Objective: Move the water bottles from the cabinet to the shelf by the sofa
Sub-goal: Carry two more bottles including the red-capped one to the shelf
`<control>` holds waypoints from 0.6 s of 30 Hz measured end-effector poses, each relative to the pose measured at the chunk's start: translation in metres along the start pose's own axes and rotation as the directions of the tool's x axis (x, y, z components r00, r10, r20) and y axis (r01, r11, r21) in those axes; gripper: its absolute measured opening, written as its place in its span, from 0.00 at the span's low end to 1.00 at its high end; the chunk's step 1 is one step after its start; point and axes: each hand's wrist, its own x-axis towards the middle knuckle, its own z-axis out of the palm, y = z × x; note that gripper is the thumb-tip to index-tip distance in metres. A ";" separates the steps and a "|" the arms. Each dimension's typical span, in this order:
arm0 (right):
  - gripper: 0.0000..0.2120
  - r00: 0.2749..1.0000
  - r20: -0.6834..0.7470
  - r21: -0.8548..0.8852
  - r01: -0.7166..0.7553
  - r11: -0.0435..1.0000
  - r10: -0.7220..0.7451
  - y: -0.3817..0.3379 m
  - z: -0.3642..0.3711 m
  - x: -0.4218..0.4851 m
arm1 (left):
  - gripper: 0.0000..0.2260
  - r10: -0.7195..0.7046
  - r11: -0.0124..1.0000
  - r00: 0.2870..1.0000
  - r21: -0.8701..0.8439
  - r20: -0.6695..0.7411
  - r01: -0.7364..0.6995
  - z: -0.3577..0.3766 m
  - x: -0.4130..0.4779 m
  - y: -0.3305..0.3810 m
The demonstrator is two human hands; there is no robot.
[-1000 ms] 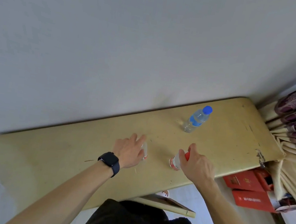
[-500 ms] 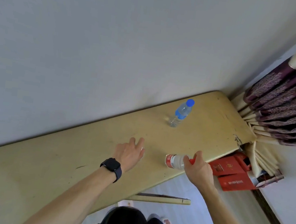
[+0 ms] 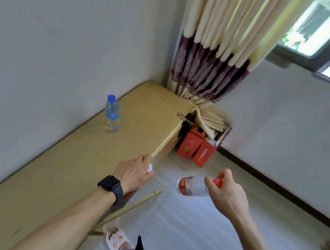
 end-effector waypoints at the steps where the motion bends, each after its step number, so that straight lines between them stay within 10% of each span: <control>1: 0.14 0.999 -0.038 0.010 -0.037 0.999 0.038 0.022 -0.015 -0.011 | 0.13 0.052 0.998 0.999 -0.016 -0.006 -0.052 -0.001 0.004 0.026; 11: 0.16 0.856 -0.304 0.141 -0.394 0.908 0.418 0.271 -0.157 -0.161 | 0.12 0.580 0.794 0.809 -0.155 -0.097 -0.587 -0.013 -0.018 0.349; 18: 0.15 0.604 -0.486 0.265 -0.587 0.765 0.632 0.393 -0.240 -0.288 | 0.13 0.908 0.412 0.415 -0.056 -0.064 -0.909 -0.016 -0.082 0.591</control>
